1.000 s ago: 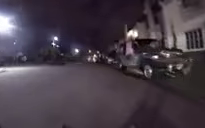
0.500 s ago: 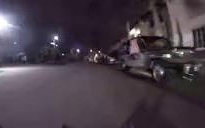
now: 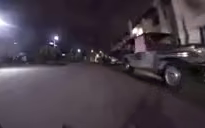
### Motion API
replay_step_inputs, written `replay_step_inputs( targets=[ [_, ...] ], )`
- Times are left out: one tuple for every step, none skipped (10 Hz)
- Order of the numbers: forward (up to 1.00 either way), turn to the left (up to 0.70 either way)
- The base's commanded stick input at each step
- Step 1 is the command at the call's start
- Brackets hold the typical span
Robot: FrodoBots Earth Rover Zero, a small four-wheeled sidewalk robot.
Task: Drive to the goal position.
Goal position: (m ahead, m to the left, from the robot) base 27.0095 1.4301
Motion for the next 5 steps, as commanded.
replay_step_inputs(
  targets=[
    [1.0,0.0],
    [1.0,0.0],
    [1.0,0.0],
    [1.0,0.0],
    [1.0,0.0]
  ],
)
